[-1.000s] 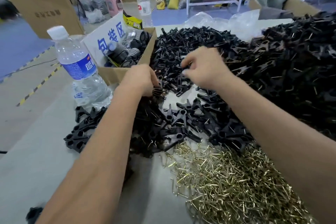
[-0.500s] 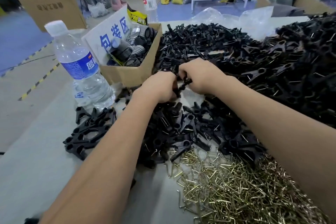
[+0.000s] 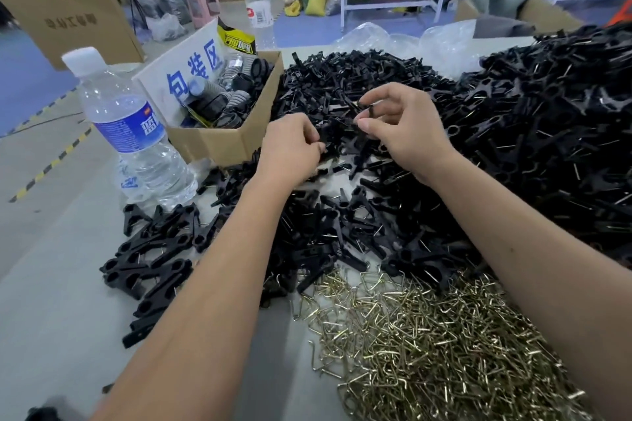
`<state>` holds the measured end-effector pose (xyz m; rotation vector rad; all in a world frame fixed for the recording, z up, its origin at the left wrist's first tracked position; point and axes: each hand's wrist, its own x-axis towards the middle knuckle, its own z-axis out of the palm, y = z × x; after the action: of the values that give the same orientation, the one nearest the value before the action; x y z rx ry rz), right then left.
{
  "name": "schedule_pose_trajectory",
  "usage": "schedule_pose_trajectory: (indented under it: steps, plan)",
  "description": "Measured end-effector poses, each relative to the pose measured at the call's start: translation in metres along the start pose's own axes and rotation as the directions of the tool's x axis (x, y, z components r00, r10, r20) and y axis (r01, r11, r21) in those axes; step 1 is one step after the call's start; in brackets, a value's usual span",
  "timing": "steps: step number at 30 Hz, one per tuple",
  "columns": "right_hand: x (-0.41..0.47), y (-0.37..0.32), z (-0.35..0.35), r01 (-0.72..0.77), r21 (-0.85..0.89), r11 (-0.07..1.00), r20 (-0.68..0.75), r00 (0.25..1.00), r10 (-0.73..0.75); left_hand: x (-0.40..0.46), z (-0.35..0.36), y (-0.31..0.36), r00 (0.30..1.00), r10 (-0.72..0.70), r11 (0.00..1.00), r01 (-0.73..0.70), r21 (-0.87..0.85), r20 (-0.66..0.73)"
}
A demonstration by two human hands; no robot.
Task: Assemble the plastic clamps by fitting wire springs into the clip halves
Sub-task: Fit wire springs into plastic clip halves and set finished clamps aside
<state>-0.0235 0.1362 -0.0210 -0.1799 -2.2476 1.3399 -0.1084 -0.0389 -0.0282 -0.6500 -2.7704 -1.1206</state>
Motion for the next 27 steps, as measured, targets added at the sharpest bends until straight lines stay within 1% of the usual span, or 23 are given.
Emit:
schedule_pose_trajectory:
  steps: [2,3,4,5,6,7,8,12,14,15,18,20,22,27]
  plan:
    - [-0.013,-0.004,-0.007,0.03,0.013,0.999,0.004,1.0,-0.03,-0.01,0.0,0.009,0.998,-0.044,0.987,0.037,-0.158,-0.04]
    - [-0.021,-0.006,-0.011,0.027,0.047,0.999,-0.009,1.0,-0.027,-0.018,0.0,0.013,0.997,-0.076,0.957,0.066,-0.282,-0.026]
    - [-0.029,-0.008,-0.015,0.009,0.119,0.993,-0.024,1.0,-0.006,-0.027,0.001,0.017,0.995,-0.104,0.897,0.099,-0.432,0.013]
    - [-0.039,-0.01,-0.019,-0.014,0.206,0.978,-0.034,0.999,0.022,-0.038,0.003,0.022,0.99,-0.116,0.808,0.139,-0.572,0.076]
    - [-0.048,-0.011,-0.022,-0.025,0.276,0.961,-0.041,0.998,0.037,-0.047,0.005,0.025,0.984,-0.104,0.718,0.174,-0.674,0.143]
    - [-0.058,-0.011,-0.026,-0.028,0.312,0.95,-0.042,0.998,0.043,-0.056,0.007,0.028,0.978,-0.071,0.655,0.194,-0.73,0.195]
    - [-0.068,-0.009,-0.03,-0.033,0.32,0.947,-0.036,0.998,0.047,-0.065,0.011,0.031,0.972,-0.026,0.622,0.198,-0.758,0.233]
    - [-0.105,0.0,-0.043,-0.09,0.327,0.941,0.05,0.996,0.078,-0.091,0.026,0.034,0.945,0.126,0.579,0.177,-0.796,0.302]
    - [-0.12,0.005,-0.044,-0.093,0.338,0.936,0.061,0.995,0.077,-0.098,0.029,0.034,0.929,0.181,0.578,0.165,-0.799,0.322]
    - [-0.125,0.007,-0.044,-0.081,0.328,0.941,0.04,0.997,0.072,-0.1,0.03,0.033,0.923,0.206,0.585,0.149,-0.797,0.324]
    - [-0.134,0.013,-0.043,-0.055,0.297,0.953,-0.058,0.995,0.076,-0.102,0.029,0.031,0.914,0.236,0.599,0.132,-0.79,0.332]
    - [-0.139,0.014,-0.041,-0.05,0.316,0.947,-0.096,0.992,0.084,-0.103,0.029,0.031,0.914,0.242,0.631,0.106,-0.768,0.325]
    - [-0.142,0.014,-0.04,-0.033,0.345,0.938,-0.113,0.991,0.076,-0.103,0.03,0.031,0.912,0.26,0.645,0.082,-0.76,0.318]
    - [-0.144,0.013,-0.04,-0.019,0.383,0.923,-0.111,0.992,0.066,-0.102,0.034,0.031,0.905,0.299,0.638,0.046,-0.769,0.302]
